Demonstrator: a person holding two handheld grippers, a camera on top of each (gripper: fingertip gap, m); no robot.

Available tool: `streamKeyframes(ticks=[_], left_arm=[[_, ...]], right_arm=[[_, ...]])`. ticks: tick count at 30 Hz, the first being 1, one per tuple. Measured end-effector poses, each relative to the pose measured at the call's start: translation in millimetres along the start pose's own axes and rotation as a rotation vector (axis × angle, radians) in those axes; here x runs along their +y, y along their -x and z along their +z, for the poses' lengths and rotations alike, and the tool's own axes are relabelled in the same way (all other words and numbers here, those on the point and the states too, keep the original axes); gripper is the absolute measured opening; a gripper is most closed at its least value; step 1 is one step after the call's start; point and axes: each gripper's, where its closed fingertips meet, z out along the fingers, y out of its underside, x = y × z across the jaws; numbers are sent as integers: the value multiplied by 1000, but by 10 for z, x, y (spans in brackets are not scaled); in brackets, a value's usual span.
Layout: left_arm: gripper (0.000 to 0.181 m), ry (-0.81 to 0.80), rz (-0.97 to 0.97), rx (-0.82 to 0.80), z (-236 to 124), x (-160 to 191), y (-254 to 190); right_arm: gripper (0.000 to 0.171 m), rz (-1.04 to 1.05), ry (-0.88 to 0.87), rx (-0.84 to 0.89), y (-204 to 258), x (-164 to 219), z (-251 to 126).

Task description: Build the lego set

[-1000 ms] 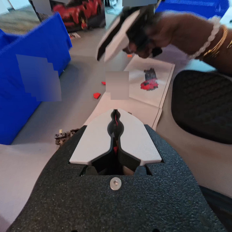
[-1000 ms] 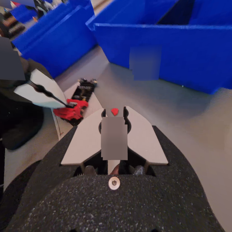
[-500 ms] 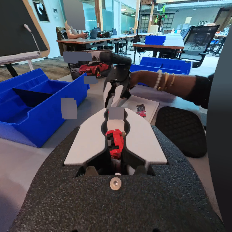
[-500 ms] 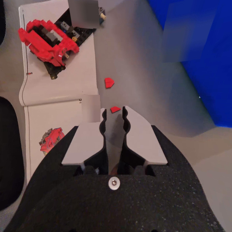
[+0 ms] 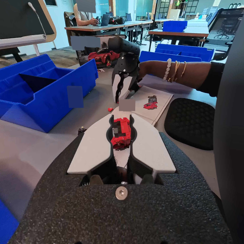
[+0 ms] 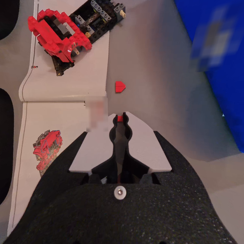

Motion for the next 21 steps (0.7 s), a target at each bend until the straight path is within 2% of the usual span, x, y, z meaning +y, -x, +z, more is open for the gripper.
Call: streamKeyframes(ticks=[4, 7, 13, 21], left_arm=[[22, 3, -16, -7, -17, 44, 2], [22, 23, -9, -15, -20, 97, -7], [21, 38, -9, -28, -29, 165, -3], [21, 64, -4, -39, -17, 237, 7]], right_arm=[[10, -20, -44, 8, 39, -58, -29], [25, 3, -74, 4, 67, -127, -110], [24, 16, -25, 24, 44, -14, -167], [15, 17, -11, -25, 127, -4, -100]])
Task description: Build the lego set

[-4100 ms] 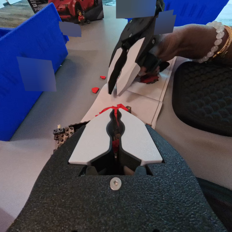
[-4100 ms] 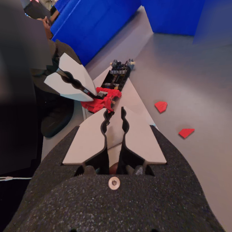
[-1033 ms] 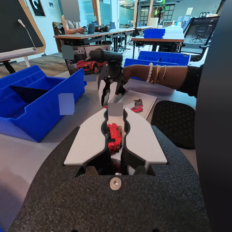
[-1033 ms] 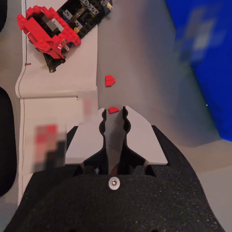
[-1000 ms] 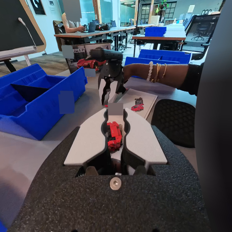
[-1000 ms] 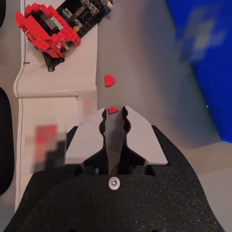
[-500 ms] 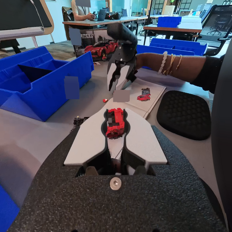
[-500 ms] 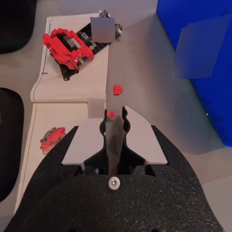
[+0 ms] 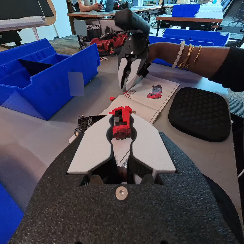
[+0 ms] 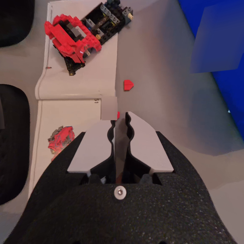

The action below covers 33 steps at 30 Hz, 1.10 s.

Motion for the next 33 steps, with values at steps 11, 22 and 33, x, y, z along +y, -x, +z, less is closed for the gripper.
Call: streamKeyframes(ticks=[11, 22, 33], left_arm=[[21, 23, 13, 5, 33, 41, -7], [19, 4, 3, 6, 31, 13, -23], [21, -46, -102, 84, 96, -96, -123]], right_arm=[[4, 3, 8, -5, 58, 42, 54], [0, -242, -150, 112, 308, -325, -51], [22, 31, -96, 148, 280, -221, -38]])
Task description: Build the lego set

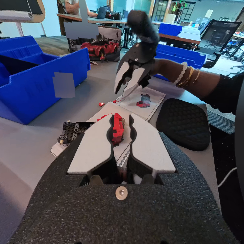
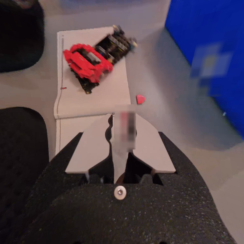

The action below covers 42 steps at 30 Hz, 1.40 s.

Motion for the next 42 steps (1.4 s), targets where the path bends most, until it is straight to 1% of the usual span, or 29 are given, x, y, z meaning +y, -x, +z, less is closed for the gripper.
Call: streamKeyframes(ticks=[2, 5, 8, 10, 12, 15, 18, 21, 25, 28, 31, 34, 35, 39, 42], left_arm=[[21, -12, 1, 3, 4, 16, -8], [21, -23, -1, 7, -3, 5, -8], [21, -26, -16, 16, -5, 9, -2], [21, -28, -26, 21, -6, 10, 3], [21, -29, -35, 25, -7, 12, 7], [21, -34, -44, 27, -13, 9, 14], [21, -41, -55, 26, -19, -1, 25], [18, -56, -80, 15, -24, -32, 45], [15, -87, -217, 113, 40, -158, -117], [15, -106, -301, 165, 146, -246, -238], [16, -184, -343, 167, 216, -360, -290], [15, -346, -372, 147, 180, -539, -271], [15, -378, -388, 145, 166, -571, -265], [15, -389, -423, 129, 148, -564, -234], [16, -382, -458, 152, 144, -554, -238]], right_arm=[[25, 79, 32, -4, -50, 111, 76], [24, 100, 43, 23, -107, 161, 154], [14, 121, 41, -5, -115, 158, 198], [9, 121, 42, -26, -117, 153, 213], [8, 117, 48, -49, -112, 153, 211], [8, 39, 44, -68, -86, 131, 181], [8, -76, -36, -93, 26, -60, 72], [8, -256, -116, -89, 227, -352, -74], [8, -518, -170, -61, 610, -789, -204], [8, -621, -175, -7, 808, -1049, -226], [8, -609, -196, 100, 853, -1244, -208], [8, -537, -267, 178, 905, -1380, -186], [8, -519, -295, 198, 924, -1413, -186], [8, -478, -334, 262, 919, -1421, -185], [8, -477, -377, 298, 915, -1436, -219]])
